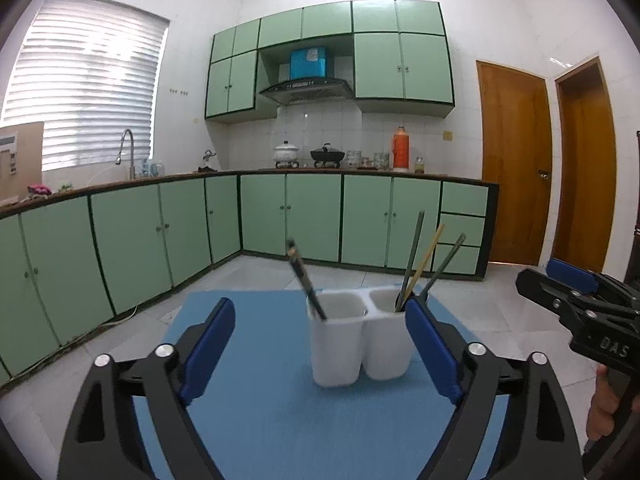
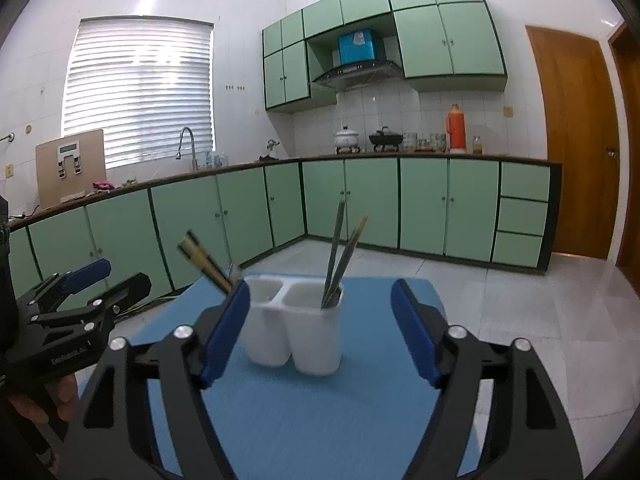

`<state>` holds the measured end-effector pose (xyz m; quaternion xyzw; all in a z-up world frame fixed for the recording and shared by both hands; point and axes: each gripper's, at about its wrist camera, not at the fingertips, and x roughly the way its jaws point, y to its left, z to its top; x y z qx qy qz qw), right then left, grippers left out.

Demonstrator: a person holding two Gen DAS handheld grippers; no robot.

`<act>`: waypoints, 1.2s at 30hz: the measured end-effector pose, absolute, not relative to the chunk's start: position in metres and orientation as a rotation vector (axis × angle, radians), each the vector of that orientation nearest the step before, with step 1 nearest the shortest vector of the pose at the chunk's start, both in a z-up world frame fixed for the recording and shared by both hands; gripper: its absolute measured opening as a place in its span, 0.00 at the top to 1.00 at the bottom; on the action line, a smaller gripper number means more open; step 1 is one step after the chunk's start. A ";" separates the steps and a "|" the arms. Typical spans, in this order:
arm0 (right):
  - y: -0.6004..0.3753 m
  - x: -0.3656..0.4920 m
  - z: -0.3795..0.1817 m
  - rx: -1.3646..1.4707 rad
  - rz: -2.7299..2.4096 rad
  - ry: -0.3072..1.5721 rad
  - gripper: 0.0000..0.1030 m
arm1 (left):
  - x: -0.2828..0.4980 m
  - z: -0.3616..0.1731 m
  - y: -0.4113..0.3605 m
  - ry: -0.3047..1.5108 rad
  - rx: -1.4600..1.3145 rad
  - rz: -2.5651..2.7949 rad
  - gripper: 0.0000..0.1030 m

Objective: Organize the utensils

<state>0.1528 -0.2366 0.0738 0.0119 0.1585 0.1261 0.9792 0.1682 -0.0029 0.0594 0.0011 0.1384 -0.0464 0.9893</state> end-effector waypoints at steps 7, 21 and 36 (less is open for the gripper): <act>-0.233 0.128 0.058 0.010 0.255 0.354 0.09 | 0.150 0.047 0.005 0.316 -0.008 -0.077 0.06; -0.223 0.093 0.048 -0.022 0.262 0.379 0.05 | 0.111 0.039 0.000 0.344 0.010 -0.097 0.06; -0.229 0.060 0.061 -0.011 0.275 0.343 0.05 | 0.073 0.046 -0.005 0.329 0.011 -0.102 0.06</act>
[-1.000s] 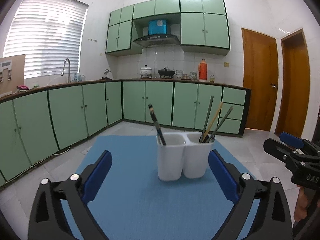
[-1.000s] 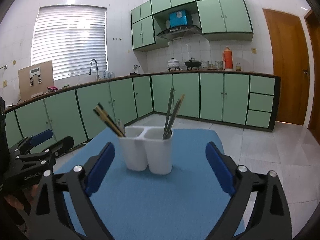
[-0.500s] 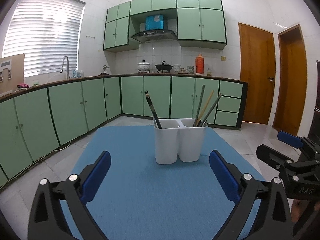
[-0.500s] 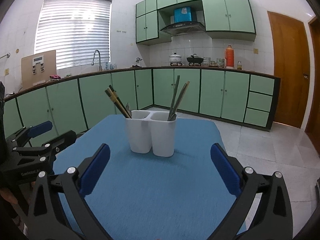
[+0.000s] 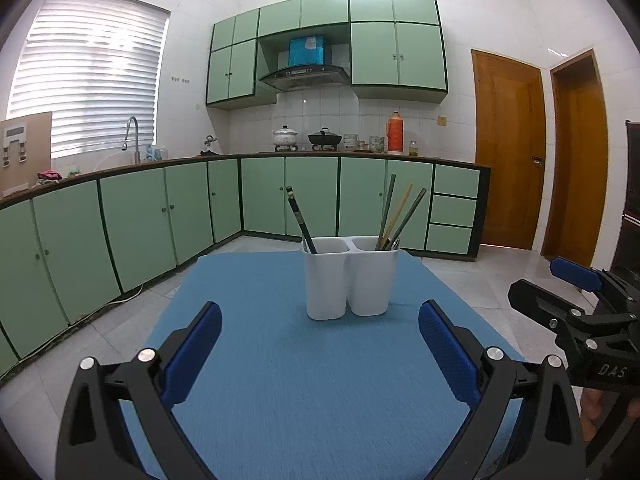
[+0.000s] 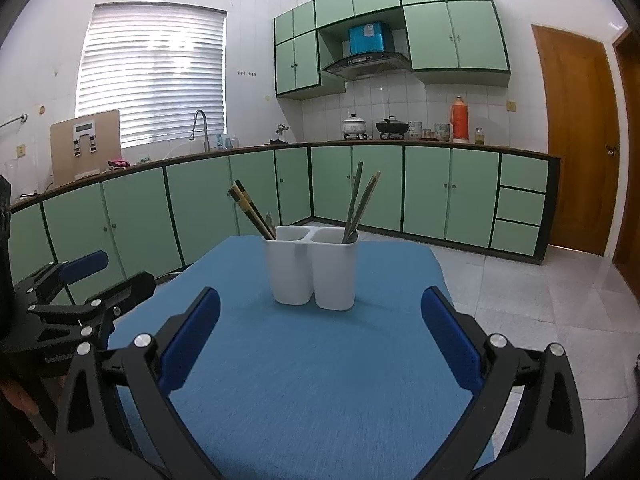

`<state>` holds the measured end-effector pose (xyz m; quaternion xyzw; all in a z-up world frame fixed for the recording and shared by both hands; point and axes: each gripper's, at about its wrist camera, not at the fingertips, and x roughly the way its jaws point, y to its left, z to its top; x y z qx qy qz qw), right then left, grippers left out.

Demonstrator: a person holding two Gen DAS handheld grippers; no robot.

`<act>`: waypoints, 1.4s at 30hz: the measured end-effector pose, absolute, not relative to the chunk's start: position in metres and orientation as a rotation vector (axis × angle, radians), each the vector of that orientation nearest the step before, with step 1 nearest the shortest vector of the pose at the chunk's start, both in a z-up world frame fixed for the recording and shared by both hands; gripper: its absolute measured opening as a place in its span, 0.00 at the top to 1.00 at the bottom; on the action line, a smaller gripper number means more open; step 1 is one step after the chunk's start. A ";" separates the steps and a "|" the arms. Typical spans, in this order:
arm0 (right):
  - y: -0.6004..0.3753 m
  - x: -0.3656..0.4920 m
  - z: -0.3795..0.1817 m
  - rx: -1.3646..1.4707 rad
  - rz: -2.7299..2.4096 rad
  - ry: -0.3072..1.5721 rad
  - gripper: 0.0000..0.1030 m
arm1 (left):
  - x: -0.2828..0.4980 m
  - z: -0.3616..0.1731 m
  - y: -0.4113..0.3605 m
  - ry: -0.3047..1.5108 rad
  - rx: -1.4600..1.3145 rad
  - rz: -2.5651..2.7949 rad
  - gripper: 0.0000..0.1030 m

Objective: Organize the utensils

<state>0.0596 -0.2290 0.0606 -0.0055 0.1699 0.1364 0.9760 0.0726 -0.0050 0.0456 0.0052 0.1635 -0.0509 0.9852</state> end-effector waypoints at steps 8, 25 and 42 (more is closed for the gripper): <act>-0.230 0.049 0.063 -0.016 0.279 0.331 0.05 | 0.062 0.049 -0.003 0.316 0.002 -0.093 0.06; -0.226 0.047 0.060 -0.013 0.285 0.348 0.05 | 0.053 0.044 -0.007 0.335 -0.002 -0.093 0.06; -0.227 0.048 0.062 -0.012 0.286 0.342 0.05 | 0.052 0.046 -0.007 0.331 -0.007 -0.091 0.06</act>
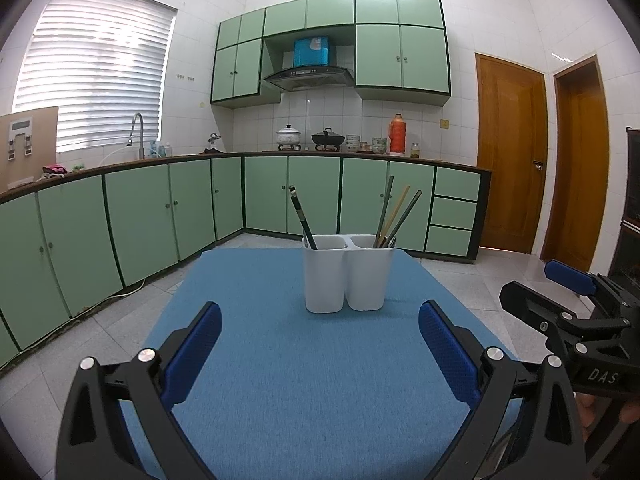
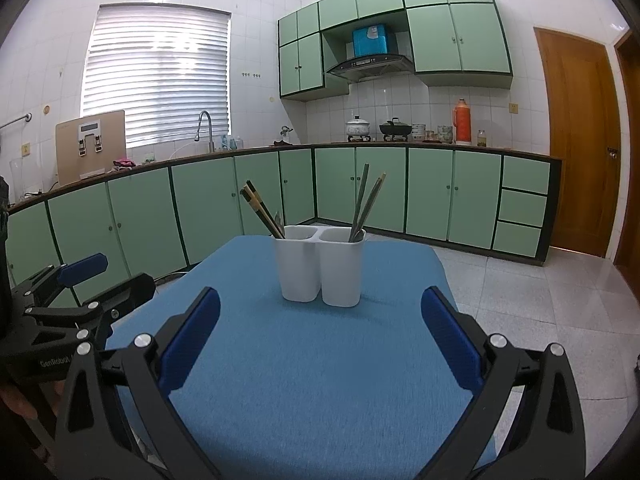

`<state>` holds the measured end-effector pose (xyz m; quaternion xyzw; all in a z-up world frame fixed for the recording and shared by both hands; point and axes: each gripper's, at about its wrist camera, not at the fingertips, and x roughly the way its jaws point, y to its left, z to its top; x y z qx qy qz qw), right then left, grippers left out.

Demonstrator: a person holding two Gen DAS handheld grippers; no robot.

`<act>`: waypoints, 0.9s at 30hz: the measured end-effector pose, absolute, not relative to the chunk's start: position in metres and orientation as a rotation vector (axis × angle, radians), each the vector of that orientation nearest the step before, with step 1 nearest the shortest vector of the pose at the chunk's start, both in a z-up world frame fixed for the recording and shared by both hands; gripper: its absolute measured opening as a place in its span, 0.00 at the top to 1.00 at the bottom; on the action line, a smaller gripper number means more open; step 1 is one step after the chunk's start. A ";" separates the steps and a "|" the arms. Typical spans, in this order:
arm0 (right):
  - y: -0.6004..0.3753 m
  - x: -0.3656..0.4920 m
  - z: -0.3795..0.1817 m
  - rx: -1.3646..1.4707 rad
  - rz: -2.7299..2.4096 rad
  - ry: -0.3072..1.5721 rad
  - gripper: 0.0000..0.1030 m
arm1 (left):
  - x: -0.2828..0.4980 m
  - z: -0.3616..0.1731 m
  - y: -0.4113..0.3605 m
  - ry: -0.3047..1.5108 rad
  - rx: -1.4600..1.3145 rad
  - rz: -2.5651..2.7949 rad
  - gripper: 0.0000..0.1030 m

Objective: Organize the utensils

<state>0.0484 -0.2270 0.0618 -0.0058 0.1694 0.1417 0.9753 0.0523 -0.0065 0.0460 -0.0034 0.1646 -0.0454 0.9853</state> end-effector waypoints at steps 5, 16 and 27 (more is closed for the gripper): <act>-0.227 0.049 0.064 -0.013 0.287 0.339 0.05 | 0.051 0.048 -0.007 0.327 -0.005 -0.091 0.06; -0.225 0.049 0.067 -0.015 0.289 0.336 0.05 | 0.050 0.049 -0.007 0.325 -0.004 -0.092 0.06; -0.224 0.049 0.067 -0.015 0.290 0.335 0.05 | 0.050 0.048 -0.006 0.326 -0.005 -0.092 0.06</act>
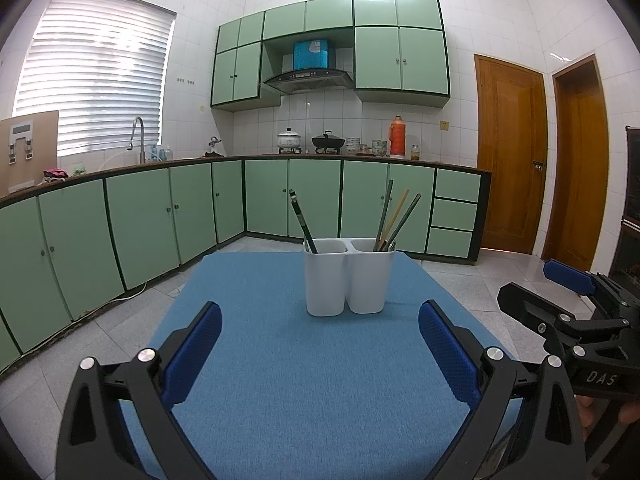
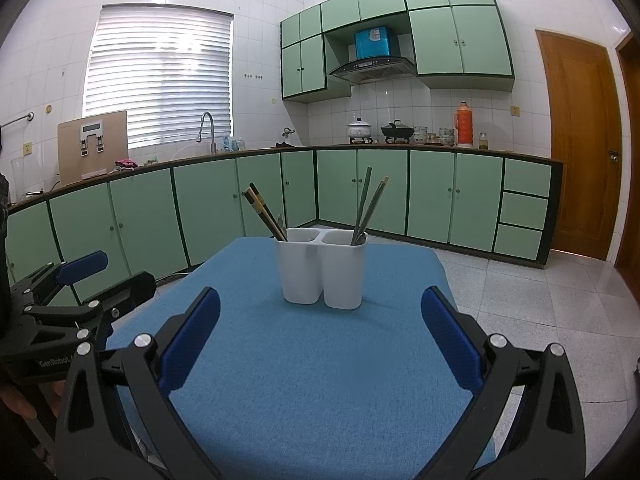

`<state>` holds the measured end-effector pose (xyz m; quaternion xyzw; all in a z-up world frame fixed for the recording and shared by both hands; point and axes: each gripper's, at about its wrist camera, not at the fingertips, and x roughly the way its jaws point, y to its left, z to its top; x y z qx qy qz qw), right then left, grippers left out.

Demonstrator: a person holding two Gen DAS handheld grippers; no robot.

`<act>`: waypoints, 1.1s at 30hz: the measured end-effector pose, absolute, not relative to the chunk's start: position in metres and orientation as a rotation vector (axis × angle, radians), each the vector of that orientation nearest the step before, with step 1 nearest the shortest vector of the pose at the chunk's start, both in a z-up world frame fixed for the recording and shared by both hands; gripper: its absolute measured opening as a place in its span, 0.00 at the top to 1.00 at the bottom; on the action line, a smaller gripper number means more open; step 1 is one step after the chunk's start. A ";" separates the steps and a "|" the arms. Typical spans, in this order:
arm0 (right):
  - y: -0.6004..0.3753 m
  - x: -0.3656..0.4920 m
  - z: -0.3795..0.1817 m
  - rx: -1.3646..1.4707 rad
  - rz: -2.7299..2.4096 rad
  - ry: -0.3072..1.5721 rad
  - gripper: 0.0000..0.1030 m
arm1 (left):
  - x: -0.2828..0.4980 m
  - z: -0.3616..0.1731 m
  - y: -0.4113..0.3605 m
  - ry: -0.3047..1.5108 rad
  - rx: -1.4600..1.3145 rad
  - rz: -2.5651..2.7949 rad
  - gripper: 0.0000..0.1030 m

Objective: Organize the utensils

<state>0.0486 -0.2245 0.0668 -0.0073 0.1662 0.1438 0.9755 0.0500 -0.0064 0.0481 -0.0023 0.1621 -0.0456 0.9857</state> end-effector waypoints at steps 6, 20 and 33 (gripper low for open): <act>-0.224 0.048 0.068 -0.014 0.289 0.335 0.05 | 0.050 0.048 -0.007 0.325 -0.003 -0.091 0.06; -0.224 0.048 0.069 -0.015 0.290 0.336 0.05 | 0.050 0.048 -0.007 0.326 -0.005 -0.090 0.06; -0.224 0.048 0.070 -0.016 0.291 0.335 0.05 | 0.050 0.050 -0.005 0.325 -0.005 -0.086 0.06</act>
